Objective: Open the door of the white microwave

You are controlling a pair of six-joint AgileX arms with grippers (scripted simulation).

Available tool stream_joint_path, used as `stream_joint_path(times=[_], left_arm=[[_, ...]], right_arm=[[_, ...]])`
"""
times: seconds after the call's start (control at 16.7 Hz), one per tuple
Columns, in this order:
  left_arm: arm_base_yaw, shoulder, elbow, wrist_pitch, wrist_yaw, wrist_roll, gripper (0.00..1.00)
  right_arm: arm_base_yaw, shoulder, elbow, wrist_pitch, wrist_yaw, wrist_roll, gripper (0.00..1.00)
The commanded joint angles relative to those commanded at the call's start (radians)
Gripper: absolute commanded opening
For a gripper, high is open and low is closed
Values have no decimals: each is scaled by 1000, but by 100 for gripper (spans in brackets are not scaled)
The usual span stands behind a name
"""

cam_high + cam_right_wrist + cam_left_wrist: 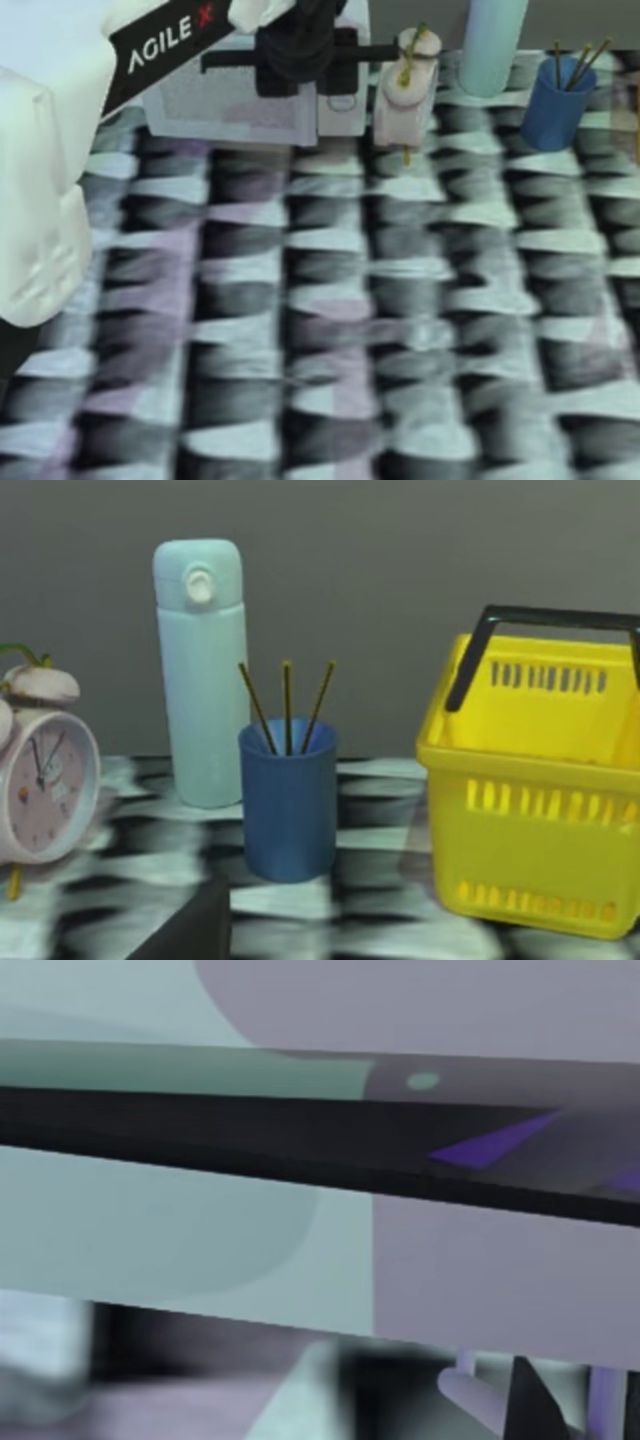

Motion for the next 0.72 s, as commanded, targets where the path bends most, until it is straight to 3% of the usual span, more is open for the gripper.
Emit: stream_joint_path(times=[0.72], left_arm=[[8,-104,-177,95,43,90,0]], right_arm=[[0,0,0,0,0,0,100]])
